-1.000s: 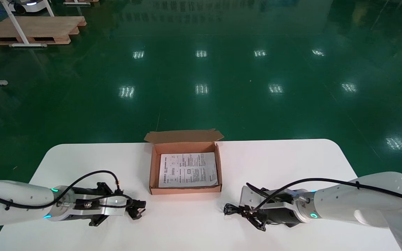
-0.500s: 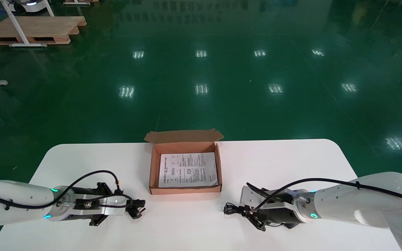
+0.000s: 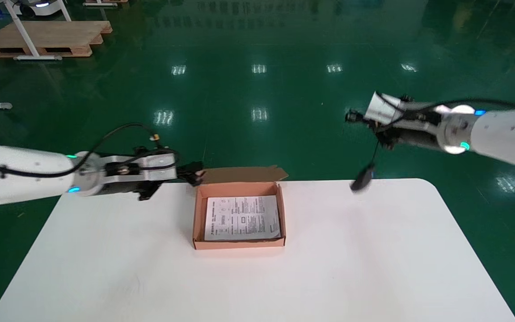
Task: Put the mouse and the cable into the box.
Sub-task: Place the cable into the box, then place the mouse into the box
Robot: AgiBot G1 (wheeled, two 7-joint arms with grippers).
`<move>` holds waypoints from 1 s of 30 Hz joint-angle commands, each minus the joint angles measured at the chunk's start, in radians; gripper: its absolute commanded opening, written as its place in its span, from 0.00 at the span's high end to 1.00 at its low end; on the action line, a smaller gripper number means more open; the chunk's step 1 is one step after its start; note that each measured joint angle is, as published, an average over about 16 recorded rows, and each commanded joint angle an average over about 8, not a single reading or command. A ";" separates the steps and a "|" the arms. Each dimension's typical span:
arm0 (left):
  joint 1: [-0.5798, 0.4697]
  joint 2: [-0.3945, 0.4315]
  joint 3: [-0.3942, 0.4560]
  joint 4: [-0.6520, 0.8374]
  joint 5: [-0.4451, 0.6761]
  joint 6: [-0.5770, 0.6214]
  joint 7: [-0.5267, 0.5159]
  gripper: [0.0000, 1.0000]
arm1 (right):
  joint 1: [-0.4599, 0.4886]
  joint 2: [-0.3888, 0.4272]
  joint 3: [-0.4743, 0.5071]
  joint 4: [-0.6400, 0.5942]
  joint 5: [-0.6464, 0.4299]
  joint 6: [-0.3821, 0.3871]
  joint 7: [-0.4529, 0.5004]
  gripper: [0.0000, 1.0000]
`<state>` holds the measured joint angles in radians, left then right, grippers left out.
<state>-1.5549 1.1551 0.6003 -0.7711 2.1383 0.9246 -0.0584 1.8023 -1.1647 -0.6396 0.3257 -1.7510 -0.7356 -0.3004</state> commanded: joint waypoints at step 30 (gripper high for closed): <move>0.128 0.215 0.312 0.019 0.111 -0.465 -0.027 1.00 | 0.150 -0.030 0.017 -0.049 0.010 0.039 -0.072 1.00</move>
<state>-1.4418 1.3690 0.9023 -0.7375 2.2473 0.4820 -0.0891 1.9521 -1.1944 -0.6227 0.2769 -1.7412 -0.6962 -0.3727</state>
